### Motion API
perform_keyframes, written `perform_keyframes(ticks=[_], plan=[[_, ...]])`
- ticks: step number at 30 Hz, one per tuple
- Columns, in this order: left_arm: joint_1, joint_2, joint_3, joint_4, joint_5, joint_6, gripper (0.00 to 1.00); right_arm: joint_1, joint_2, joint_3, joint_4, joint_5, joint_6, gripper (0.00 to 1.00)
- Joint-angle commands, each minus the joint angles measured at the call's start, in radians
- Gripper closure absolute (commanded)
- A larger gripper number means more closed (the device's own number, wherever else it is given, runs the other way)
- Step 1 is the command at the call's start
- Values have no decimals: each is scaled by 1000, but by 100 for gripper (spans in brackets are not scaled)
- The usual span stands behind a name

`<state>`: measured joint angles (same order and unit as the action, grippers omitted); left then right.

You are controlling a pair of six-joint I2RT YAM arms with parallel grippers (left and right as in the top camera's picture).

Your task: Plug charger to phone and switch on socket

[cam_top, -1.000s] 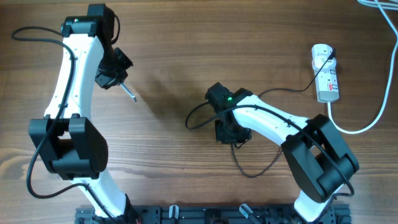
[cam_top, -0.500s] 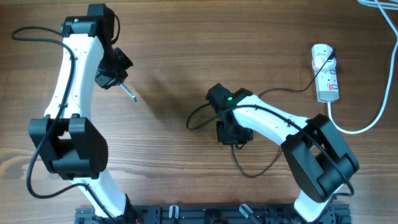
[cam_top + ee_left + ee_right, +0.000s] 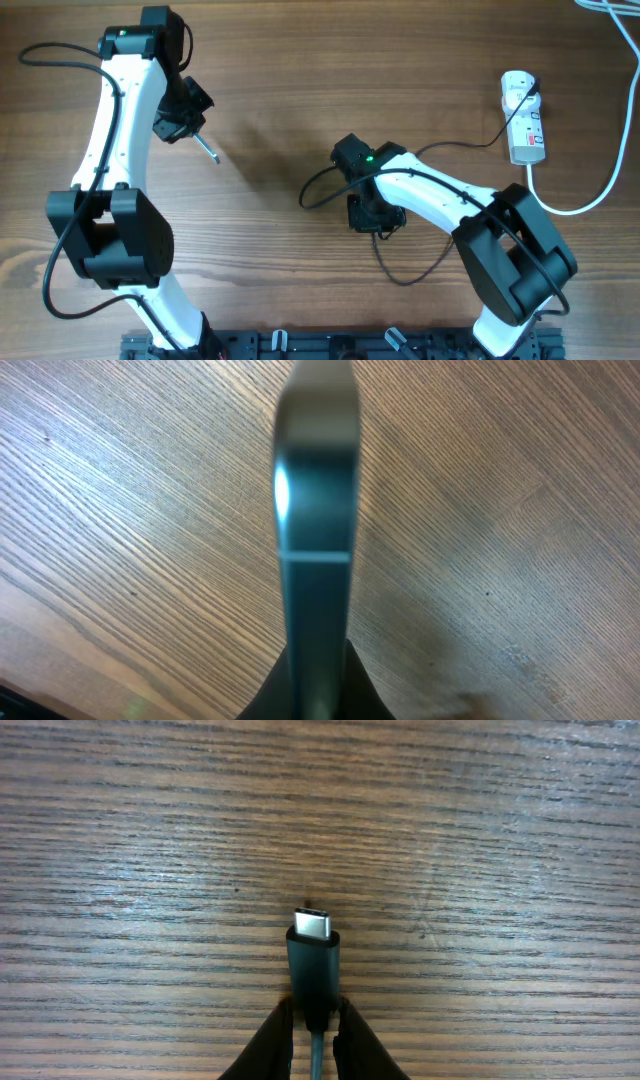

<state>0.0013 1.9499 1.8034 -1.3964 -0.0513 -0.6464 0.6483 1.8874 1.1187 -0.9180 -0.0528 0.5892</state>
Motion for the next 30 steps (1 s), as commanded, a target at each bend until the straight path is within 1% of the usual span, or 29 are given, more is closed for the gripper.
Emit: perform_keyframes(ticks=[1,5,15,17,20,23,25,29,30], plan=[[3,-33,-5,-4,6,-13,96,-8,29,-31,16,53,14,84],[3,-33,-5,-5,6,-13,96,-8,29,-31,18,53,14,86],[3,-33,-5,-5,6,-13,96,-8,29,-31,40,54,12,87],[3,-33,-5,-5,6,-13,96,-8,29,-31,42,53,11,90],[3,-33,-5,-4,6,-13,96,-8,29,-31,44,54,12,91],[3,-33,-5,-4,6,-13,96,-8,29,-31,44,53,12,96],[3,-33,-5,-3,6,-13,96,-8,28,-31,45,53,11,96],[2,-33,-5,0,14,-9,96,-8,18,-17,42,37,-36,96],[2,-33,-5,8,45,24,96,-8,11,-13,43,11,-63,96]])
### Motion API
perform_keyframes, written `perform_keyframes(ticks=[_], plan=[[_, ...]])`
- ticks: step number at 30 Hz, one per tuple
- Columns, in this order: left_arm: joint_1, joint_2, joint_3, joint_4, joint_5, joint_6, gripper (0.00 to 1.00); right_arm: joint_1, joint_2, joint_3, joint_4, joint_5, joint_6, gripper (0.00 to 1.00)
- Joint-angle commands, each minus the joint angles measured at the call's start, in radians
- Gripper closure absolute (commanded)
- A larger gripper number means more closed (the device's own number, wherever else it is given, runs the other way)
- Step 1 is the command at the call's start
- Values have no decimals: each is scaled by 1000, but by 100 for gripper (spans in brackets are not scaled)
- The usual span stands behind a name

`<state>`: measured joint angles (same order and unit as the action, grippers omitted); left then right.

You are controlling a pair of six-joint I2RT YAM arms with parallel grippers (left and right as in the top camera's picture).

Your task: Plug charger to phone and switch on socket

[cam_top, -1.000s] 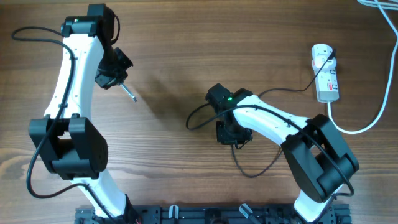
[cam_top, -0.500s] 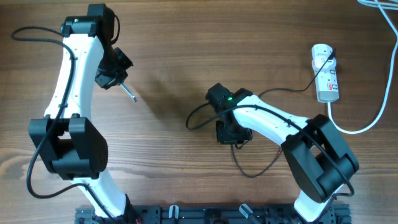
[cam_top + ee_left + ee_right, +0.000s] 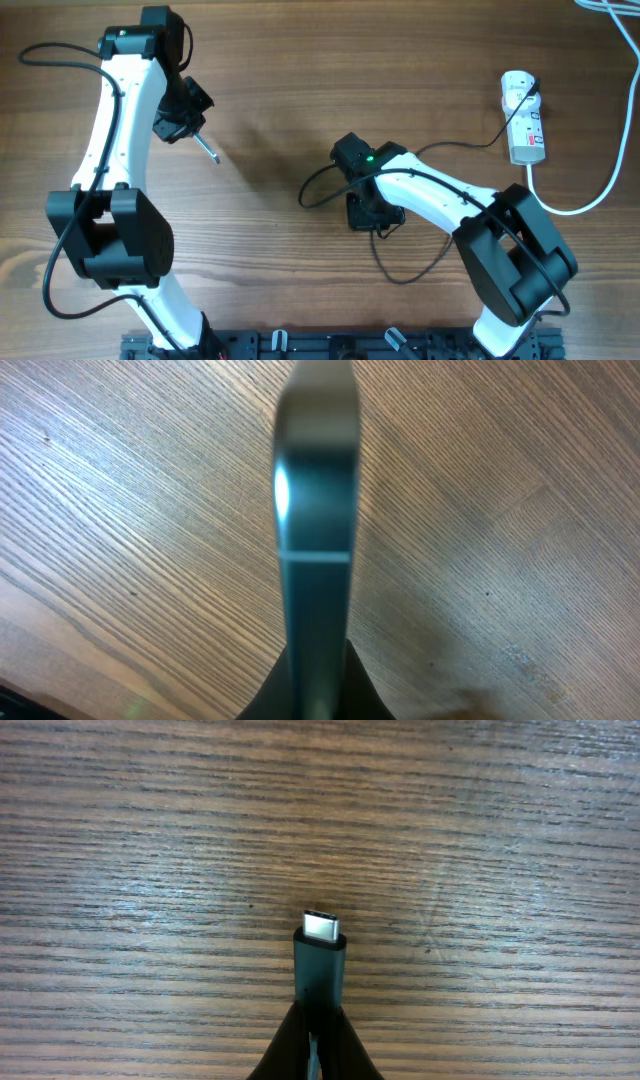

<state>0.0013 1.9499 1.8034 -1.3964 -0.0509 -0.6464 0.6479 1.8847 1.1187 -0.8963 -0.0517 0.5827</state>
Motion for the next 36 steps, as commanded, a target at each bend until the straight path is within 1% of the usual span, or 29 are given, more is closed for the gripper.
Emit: perform_keyframes(ticks=[1,4,7,8,10,13,16,19,22,24,27,29,36], plan=[[2,-33,-5,24,110,86,96,-8,3,-5,22,-29,-91,96],[3,-33,-5,70,376,267,96,-8,-62,20,21,-168,-175,96],[-1,-33,-5,99,645,434,96,-8,-171,27,21,-310,-258,96],[-4,-33,-5,103,718,486,96,-8,-221,27,20,-365,-297,96],[-13,-33,-5,102,857,578,96,-8,-287,27,17,-431,-327,96],[-37,-33,-5,101,1012,666,96,-3,-381,27,16,-483,-328,96],[-74,-33,-5,98,1078,717,96,12,-441,27,13,-485,-316,96],[-117,-33,-5,99,1080,731,96,19,-461,27,19,-480,-285,96],[-173,-33,-5,99,1079,774,96,19,-462,27,45,-465,-238,96],[-200,-33,-5,104,1074,774,96,19,-462,27,60,-465,-230,96],[-232,-33,-5,110,1047,774,96,19,-462,27,89,-461,-179,96],[-239,-33,-5,110,1025,774,96,19,-462,27,105,-461,-167,96],[-239,-33,-5,111,1025,774,96,18,-477,39,111,-422,-109,96]])
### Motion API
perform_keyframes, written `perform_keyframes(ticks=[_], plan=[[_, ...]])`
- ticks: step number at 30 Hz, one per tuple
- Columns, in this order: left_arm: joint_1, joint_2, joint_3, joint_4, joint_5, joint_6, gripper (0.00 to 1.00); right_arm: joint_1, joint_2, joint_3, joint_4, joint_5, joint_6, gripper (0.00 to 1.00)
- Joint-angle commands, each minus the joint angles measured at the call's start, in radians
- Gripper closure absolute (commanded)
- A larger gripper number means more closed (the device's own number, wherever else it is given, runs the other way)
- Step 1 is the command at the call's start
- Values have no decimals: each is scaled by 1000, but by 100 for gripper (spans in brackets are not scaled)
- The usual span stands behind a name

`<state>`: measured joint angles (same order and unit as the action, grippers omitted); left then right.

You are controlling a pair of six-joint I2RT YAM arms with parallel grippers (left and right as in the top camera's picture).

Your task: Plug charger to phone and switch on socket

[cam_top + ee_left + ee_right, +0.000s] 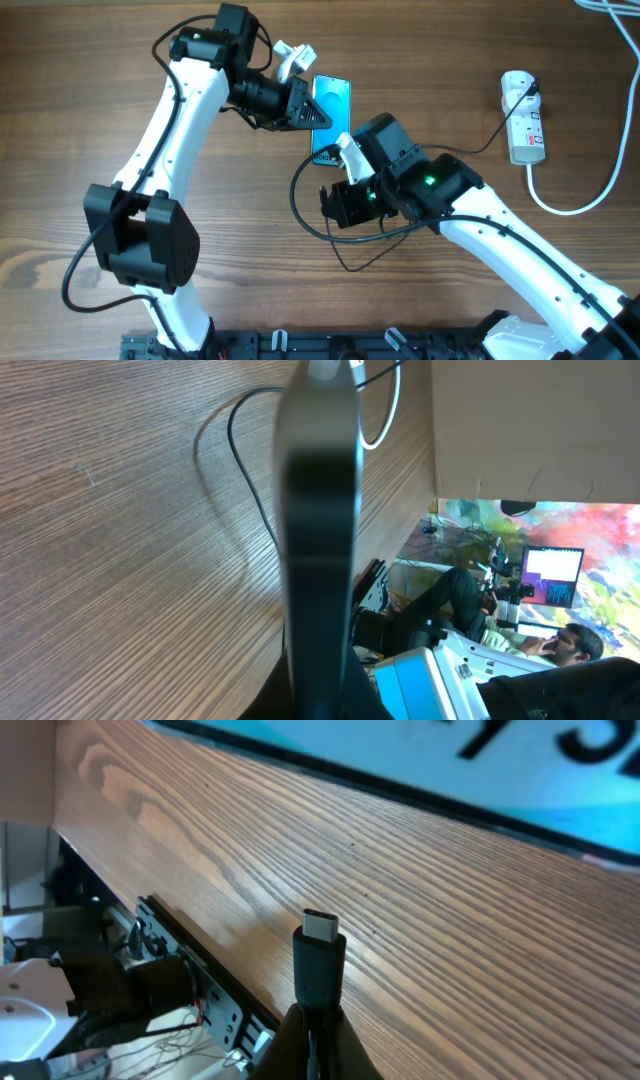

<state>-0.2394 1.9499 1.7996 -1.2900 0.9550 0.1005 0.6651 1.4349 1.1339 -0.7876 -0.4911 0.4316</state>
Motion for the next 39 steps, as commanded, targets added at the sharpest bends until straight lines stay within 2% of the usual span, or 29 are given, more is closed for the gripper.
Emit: perform_keyframes(ticks=[1,8,14,39], plan=[[2,-33,-2,5,19,27,96,1,-31,29,2,21,42,96],[2,-33,-2,8,22,27,96,1,-57,41,-3,103,72,96],[2,-33,-2,8,70,27,96,1,-57,41,16,103,74,96],[2,-33,-2,8,78,27,96,-24,-57,41,68,126,103,96]])
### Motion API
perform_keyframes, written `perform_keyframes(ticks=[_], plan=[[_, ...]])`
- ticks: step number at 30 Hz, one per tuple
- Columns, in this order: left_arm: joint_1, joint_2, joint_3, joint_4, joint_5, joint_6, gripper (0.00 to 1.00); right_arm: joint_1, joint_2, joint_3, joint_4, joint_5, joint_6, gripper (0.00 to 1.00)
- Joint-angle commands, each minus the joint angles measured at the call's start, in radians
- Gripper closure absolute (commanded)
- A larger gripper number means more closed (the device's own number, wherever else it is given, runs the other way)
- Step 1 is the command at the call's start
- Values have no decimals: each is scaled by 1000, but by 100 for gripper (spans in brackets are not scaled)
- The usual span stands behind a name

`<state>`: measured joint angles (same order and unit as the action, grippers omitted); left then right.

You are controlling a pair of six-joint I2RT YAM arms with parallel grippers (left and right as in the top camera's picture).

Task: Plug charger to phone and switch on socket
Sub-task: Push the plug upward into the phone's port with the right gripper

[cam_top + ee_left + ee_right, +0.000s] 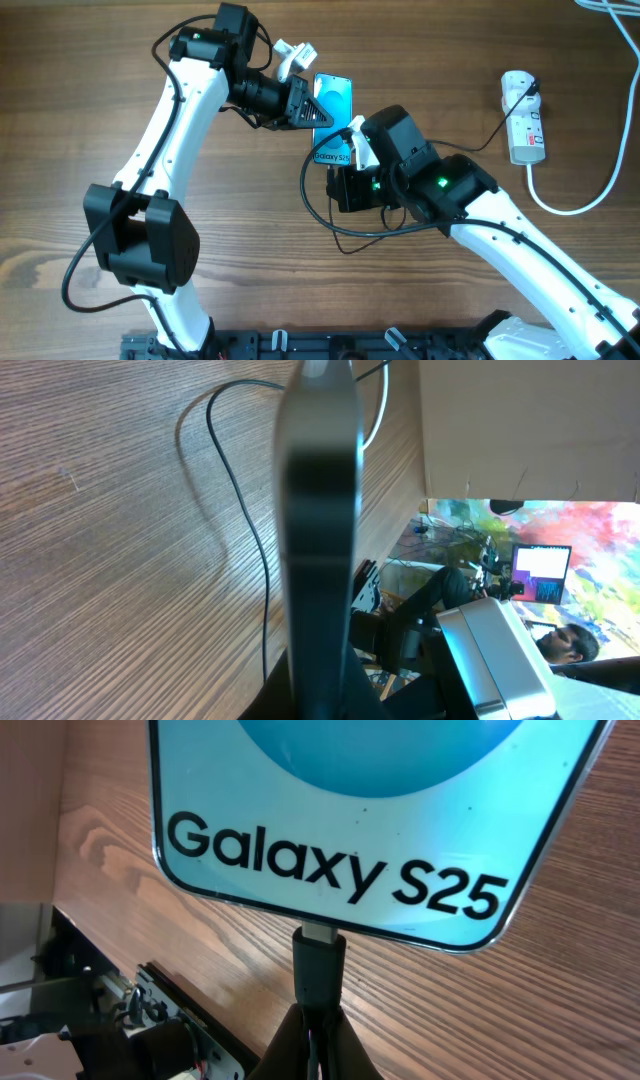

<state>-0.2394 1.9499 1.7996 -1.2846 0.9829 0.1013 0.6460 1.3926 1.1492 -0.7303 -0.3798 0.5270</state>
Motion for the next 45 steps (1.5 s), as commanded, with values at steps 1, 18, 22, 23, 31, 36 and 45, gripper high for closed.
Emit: perform_keyframes(ticks=[1,18,22,23,31,36,45], plan=[[2,-33,-2,3,50,26,96,-5,-15,26,12,14,8,96],[2,-33,-2,2,69,26,96,-23,-15,26,26,20,66,96],[2,-33,-2,2,69,26,96,-29,-15,26,27,-6,72,96],[2,-33,-2,2,69,26,96,-29,-15,26,28,-6,75,95],[2,-33,-2,2,84,27,96,-29,-15,26,27,-37,79,96],[2,-33,-2,2,83,28,96,-42,-15,26,26,-42,79,96],[2,-33,-2,-16,84,76,96,-76,-15,26,27,-92,74,96]])
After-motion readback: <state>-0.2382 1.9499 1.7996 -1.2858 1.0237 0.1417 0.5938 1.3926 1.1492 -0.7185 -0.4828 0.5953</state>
